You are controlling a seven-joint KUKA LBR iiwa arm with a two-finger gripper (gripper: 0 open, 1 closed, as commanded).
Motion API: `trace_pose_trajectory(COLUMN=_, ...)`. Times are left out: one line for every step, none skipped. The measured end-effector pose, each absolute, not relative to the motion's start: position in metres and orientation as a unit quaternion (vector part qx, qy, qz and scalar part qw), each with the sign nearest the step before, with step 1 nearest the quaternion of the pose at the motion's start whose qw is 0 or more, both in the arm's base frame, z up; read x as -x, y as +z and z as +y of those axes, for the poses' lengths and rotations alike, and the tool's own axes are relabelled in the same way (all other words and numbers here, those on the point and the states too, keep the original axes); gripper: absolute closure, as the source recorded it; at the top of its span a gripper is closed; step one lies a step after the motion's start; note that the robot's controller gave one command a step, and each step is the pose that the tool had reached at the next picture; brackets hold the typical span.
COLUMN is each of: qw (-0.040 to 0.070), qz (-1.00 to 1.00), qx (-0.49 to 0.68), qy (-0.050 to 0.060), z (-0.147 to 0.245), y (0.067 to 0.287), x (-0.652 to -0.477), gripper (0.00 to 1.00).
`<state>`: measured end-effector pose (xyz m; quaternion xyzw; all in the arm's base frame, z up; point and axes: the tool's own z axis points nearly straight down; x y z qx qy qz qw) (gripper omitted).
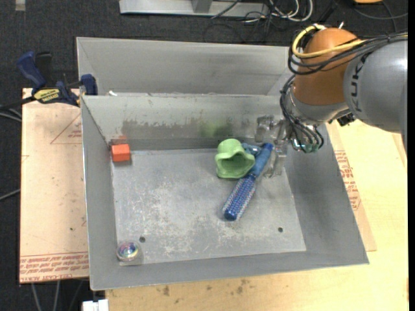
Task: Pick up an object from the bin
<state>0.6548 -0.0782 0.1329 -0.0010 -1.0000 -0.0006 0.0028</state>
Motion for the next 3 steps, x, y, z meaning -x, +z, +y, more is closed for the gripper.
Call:
trace_pose_trajectory(qw=-0.004, qz=-0.999, qx=0.034, qy=-0.001, z=-0.039, y=0.076, x=-0.655, gripper=0.0)
trace_pose_trajectory(qw=-0.011, qz=-0.999, qx=0.034, qy=-0.001, z=-0.04, y=0.081, x=-0.658, gripper=1.0)
trace_pose_trajectory(qw=-0.006, qz=-0.999, qx=0.041, qy=0.0, z=-0.048, y=0.213, x=-0.628, gripper=1.0)
